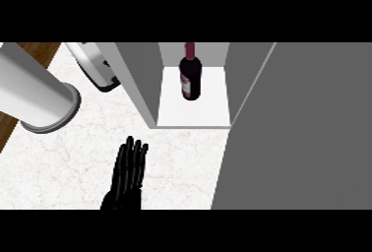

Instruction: Pick up the wine, place it into the cabinet and close the cabinet

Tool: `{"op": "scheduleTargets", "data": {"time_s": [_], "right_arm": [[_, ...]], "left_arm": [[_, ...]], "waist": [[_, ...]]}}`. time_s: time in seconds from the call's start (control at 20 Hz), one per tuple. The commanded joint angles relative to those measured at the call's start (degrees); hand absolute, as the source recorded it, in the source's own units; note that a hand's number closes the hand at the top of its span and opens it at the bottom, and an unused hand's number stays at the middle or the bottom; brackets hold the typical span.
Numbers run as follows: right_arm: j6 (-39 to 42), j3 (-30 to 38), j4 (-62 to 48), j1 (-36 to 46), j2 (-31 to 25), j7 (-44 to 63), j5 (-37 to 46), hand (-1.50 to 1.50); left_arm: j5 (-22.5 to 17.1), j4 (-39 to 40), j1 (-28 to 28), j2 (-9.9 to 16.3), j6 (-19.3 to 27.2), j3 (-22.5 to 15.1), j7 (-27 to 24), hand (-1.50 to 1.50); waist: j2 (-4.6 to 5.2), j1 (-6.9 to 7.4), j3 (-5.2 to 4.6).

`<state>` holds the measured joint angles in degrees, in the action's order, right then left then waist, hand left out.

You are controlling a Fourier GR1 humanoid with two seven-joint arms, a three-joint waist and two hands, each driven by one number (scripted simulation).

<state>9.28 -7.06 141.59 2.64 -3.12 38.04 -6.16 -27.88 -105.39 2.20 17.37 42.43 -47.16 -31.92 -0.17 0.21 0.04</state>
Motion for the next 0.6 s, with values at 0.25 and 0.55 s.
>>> {"op": "scheduleTargets", "data": {"time_s": [0.25, 0.55], "right_arm": [[3.23, -3.15, 7.27, -2.26, -1.09, 2.95, -5.11, 1.50], [1.66, -12.31, 5.21, -8.51, 3.00, 4.97, -7.16, 1.50]], "left_arm": [[-1.95, -11.66, 10.03, 11.62, -9.02, 3.26, -0.69, -1.50], [-6.56, -13.41, 10.64, 15.73, -13.14, 12.22, 0.67, -1.50]], "waist": [[-0.05, 0.02, -0.04], [-0.05, -0.09, -0.05]]}}
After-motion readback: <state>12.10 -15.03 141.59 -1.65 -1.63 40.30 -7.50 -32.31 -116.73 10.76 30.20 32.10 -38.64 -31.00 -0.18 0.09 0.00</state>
